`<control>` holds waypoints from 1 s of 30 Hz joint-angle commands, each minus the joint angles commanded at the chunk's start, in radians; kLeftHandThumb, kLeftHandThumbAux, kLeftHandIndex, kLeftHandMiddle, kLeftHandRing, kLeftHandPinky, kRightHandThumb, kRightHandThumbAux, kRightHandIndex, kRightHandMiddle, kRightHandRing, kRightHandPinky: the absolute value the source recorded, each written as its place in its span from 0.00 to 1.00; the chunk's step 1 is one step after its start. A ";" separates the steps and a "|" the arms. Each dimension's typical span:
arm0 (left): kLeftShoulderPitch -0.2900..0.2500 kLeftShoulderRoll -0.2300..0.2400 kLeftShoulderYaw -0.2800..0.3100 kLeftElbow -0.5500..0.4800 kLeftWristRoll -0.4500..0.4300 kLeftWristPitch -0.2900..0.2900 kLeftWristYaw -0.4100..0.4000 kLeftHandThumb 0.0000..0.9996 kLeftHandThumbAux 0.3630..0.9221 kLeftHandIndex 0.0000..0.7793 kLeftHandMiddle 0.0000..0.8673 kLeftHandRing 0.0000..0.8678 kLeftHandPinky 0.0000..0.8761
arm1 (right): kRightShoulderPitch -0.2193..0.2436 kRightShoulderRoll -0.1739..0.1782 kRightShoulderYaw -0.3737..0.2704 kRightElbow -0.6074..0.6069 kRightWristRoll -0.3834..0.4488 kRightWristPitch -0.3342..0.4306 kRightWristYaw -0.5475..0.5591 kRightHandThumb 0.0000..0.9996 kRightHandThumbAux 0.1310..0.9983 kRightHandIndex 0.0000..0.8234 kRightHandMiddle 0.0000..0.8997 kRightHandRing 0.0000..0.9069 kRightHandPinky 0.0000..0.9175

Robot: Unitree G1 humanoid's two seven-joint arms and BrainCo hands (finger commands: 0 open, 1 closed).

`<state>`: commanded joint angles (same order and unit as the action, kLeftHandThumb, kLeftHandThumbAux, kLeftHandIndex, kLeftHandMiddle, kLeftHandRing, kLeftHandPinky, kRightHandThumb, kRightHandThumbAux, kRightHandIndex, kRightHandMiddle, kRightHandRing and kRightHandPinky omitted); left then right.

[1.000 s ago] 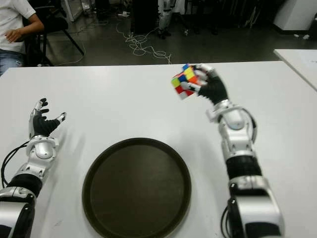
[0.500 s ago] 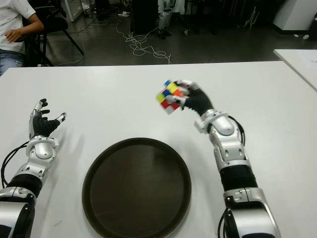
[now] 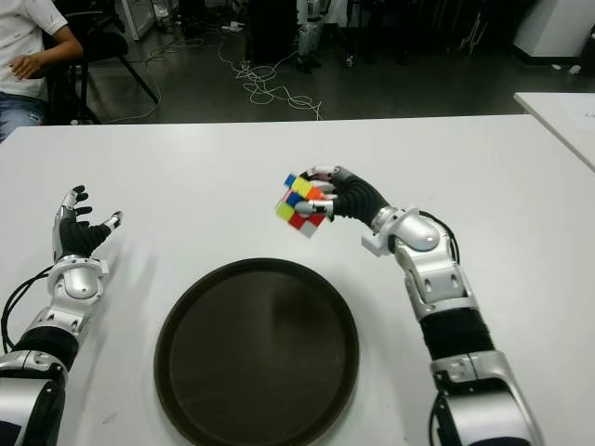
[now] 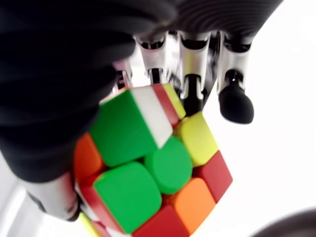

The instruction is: Pick up the Rubik's Cube and put it in the plate

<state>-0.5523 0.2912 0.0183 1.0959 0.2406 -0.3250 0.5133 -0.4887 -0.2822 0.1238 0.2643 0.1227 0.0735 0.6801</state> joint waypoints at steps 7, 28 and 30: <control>0.001 0.000 -0.001 -0.004 0.001 0.003 -0.004 0.32 0.71 0.14 0.20 0.22 0.28 | -0.002 0.000 0.010 0.006 0.020 -0.047 0.087 0.69 0.69 0.53 0.89 0.91 0.91; -0.001 -0.001 -0.008 -0.010 0.011 0.022 0.008 0.30 0.72 0.14 0.20 0.21 0.26 | 0.001 0.003 0.028 -0.008 0.028 -0.176 0.209 0.68 0.69 0.53 0.88 0.89 0.87; 0.000 -0.001 -0.009 -0.011 0.012 0.019 0.007 0.32 0.71 0.14 0.20 0.21 0.25 | 0.004 0.002 0.031 -0.012 0.029 -0.193 0.219 0.68 0.69 0.53 0.88 0.89 0.87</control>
<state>-0.5525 0.2903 0.0089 1.0853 0.2525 -0.3062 0.5201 -0.4847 -0.2801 0.1552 0.2526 0.1513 -0.1191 0.8992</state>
